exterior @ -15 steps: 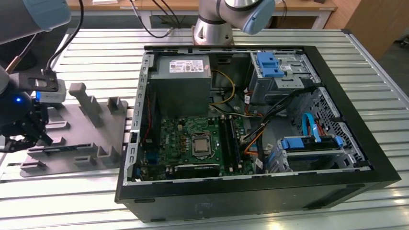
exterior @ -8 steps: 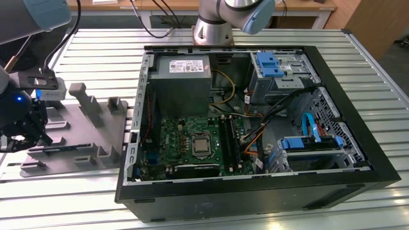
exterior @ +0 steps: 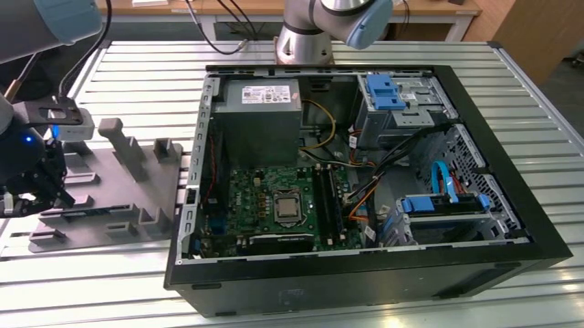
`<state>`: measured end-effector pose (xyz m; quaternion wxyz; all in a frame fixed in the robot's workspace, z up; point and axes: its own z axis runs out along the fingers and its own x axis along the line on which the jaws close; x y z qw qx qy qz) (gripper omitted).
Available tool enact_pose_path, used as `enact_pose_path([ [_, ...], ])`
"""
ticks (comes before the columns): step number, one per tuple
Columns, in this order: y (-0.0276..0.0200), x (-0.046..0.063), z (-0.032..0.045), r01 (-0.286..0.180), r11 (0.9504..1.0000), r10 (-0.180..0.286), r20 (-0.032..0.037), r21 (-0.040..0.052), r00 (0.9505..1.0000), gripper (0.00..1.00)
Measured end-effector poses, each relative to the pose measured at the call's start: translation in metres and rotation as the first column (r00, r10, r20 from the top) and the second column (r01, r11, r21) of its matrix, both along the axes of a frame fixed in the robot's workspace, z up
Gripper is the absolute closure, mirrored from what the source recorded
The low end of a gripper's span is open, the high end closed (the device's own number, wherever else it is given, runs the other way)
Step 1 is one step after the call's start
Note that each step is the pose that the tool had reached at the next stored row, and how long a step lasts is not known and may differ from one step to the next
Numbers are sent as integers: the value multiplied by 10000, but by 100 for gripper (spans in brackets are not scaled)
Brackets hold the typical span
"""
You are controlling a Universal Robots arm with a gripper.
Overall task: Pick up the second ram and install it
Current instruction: 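Pick up the second ram and move it above second insertion slot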
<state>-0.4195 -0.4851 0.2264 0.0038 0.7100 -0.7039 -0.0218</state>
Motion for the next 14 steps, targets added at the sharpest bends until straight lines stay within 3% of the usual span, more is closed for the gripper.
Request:
enact_pose_path([
  [9,0,0,-1,-748,9972,748,0,0,9972,90],
  [12,0,0,-1,-989,9951,989,0,1,9951,90],
  [14,0,0,-1,-1336,9910,1336,0,0,9910,90],
])
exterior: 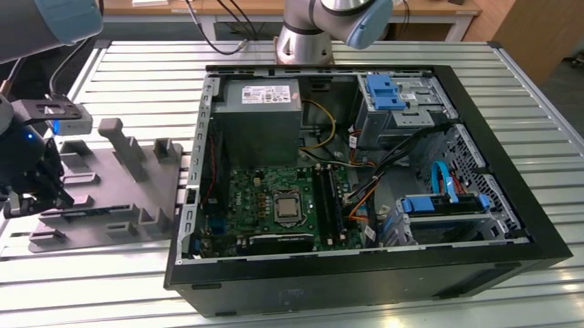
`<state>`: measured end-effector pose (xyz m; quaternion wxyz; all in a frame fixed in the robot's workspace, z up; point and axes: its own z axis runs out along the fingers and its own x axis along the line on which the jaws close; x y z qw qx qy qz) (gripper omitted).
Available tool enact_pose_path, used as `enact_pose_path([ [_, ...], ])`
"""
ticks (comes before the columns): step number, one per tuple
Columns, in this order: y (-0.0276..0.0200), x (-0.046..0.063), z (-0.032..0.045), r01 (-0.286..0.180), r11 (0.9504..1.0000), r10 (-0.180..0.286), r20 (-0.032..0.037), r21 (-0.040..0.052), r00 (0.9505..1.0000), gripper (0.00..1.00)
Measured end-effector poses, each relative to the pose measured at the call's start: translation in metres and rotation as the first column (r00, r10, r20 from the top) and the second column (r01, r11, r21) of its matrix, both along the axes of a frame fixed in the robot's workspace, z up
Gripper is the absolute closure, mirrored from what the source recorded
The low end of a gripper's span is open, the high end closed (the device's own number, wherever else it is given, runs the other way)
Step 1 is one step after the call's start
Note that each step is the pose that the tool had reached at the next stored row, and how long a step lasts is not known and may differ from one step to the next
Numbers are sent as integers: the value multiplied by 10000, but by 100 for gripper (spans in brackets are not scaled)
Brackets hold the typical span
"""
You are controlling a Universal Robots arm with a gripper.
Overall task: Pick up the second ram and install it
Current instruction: 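Pick up the second ram and move it above second insertion slot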
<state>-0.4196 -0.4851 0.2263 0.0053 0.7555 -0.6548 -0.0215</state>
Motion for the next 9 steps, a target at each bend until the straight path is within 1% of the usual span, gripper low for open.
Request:
enact_pose_path([
  [4,0,0,0,-320,9995,320,0,0,9995,90],
  [9,0,0,0,-708,9975,708,0,0,9975,90],
])
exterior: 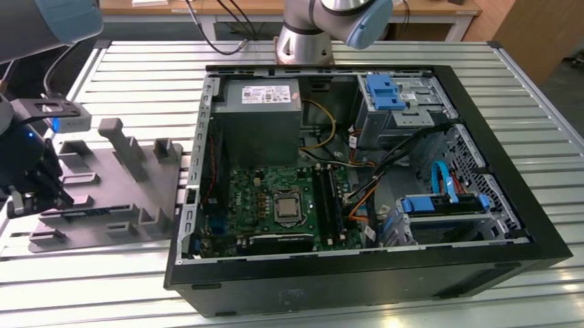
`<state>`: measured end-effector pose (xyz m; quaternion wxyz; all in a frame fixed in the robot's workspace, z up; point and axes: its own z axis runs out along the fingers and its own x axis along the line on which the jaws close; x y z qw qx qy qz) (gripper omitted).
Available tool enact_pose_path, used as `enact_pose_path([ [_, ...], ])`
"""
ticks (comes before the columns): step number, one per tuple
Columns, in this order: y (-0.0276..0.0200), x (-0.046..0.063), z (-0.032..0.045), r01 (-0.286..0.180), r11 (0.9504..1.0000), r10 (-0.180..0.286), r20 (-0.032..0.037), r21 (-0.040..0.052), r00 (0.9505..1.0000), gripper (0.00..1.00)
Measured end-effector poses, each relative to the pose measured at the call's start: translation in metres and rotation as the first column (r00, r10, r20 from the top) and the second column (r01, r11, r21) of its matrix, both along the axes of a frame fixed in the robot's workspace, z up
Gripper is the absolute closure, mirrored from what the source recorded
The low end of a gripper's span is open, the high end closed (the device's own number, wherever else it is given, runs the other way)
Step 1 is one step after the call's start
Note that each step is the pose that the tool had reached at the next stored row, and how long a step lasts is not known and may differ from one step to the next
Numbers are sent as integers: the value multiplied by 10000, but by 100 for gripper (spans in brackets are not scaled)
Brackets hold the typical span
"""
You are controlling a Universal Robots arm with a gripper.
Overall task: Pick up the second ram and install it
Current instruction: 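Pick up the second ram and move it above second insertion slot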
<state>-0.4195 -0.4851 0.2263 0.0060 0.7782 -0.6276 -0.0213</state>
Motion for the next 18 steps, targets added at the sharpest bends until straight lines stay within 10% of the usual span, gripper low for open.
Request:
enact_pose_path([
  [18,5,0,-4,-1130,9936,1130,1,0,9936,90],
])
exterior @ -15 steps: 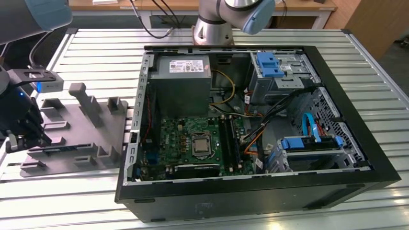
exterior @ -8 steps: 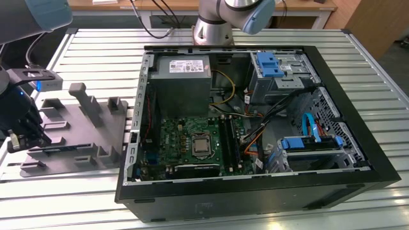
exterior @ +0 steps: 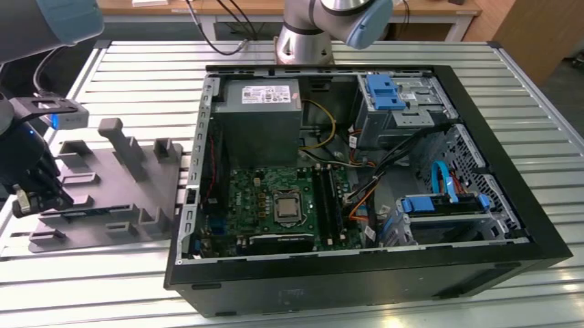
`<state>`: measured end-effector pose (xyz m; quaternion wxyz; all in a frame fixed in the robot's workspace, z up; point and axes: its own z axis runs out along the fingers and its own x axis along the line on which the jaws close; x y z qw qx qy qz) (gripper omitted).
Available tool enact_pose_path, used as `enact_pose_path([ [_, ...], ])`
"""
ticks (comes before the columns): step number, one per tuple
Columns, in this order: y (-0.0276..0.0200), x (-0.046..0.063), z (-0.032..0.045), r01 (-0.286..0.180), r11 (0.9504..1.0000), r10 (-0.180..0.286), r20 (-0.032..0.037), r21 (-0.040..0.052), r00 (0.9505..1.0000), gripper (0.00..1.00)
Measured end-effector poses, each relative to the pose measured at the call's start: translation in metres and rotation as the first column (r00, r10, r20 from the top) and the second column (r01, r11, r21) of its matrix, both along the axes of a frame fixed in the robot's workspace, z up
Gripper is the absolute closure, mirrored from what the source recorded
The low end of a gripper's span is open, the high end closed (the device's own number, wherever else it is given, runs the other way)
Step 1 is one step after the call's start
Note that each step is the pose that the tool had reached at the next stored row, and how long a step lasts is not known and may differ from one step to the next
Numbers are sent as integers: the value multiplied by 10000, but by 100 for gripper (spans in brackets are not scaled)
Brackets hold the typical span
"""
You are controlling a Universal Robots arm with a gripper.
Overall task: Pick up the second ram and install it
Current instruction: 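Pick up the second ram and move it above second insertion slot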
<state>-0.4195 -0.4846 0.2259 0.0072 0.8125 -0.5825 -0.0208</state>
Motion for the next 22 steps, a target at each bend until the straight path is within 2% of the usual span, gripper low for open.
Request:
enact_pose_path([
  [5,0,0,-24,878,9961,-878,-1,-1,9961,90],
  [10,0,-1,-51,1779,9841,-1779,-1,0,9841,90],
  [14,0,-1,-75,2482,9687,-2482,-1,0,9687,90],
  [18,0,0,-99,3164,9486,-3164,-1,1,9486,90],
  [22,4,1,-119,3656,9308,-3656,-1,-1,9308,90],
])
